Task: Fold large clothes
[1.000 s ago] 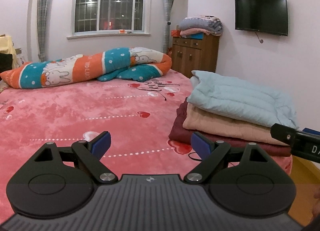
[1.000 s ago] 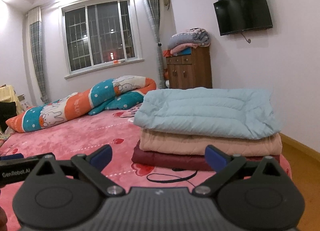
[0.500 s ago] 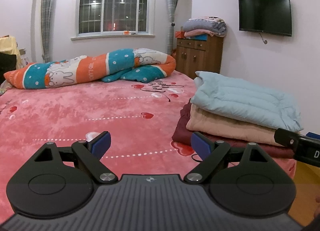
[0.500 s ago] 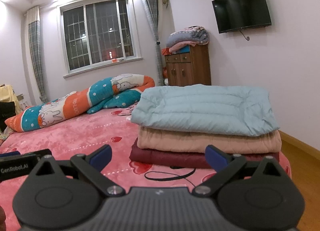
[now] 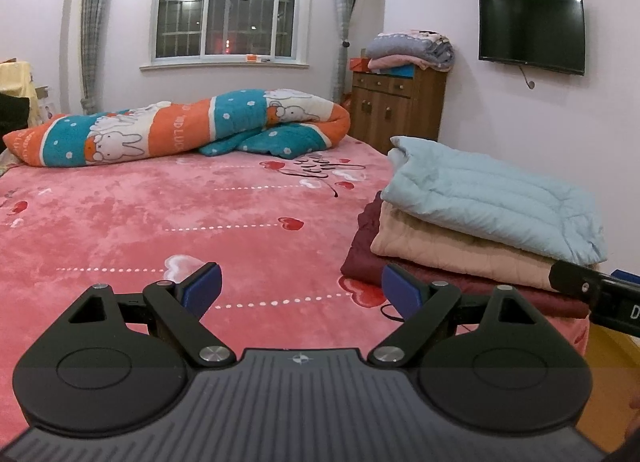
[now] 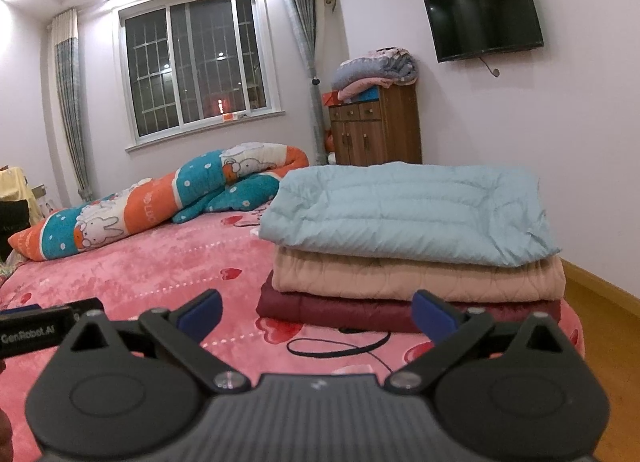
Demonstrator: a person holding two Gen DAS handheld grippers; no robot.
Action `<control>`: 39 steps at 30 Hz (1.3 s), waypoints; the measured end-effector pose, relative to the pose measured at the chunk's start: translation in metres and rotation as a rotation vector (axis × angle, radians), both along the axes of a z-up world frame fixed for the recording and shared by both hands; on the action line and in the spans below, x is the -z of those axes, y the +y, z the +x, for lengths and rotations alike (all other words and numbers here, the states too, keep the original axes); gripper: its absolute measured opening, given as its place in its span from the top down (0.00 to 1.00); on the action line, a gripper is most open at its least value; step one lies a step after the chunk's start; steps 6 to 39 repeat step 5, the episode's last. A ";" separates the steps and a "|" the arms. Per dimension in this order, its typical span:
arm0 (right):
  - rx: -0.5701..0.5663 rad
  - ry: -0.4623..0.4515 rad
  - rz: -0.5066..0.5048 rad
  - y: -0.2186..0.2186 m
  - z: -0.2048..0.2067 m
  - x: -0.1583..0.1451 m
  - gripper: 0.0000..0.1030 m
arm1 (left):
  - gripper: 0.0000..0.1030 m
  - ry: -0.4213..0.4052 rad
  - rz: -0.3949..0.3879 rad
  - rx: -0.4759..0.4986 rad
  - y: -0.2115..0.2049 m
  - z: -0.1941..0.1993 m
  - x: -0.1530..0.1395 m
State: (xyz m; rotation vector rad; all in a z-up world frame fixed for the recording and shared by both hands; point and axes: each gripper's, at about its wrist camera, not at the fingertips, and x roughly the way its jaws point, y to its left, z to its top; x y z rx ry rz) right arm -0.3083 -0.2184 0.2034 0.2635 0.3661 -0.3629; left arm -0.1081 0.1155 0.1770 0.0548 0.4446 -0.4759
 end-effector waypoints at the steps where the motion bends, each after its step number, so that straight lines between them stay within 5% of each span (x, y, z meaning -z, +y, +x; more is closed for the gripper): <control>1: 0.000 0.002 0.000 0.000 0.001 0.001 0.02 | 0.00 0.004 -0.004 0.002 0.000 0.001 0.001; 39: 0.001 0.013 0.003 -0.001 0.006 0.005 0.02 | 0.00 0.025 0.003 -0.009 0.000 0.007 0.005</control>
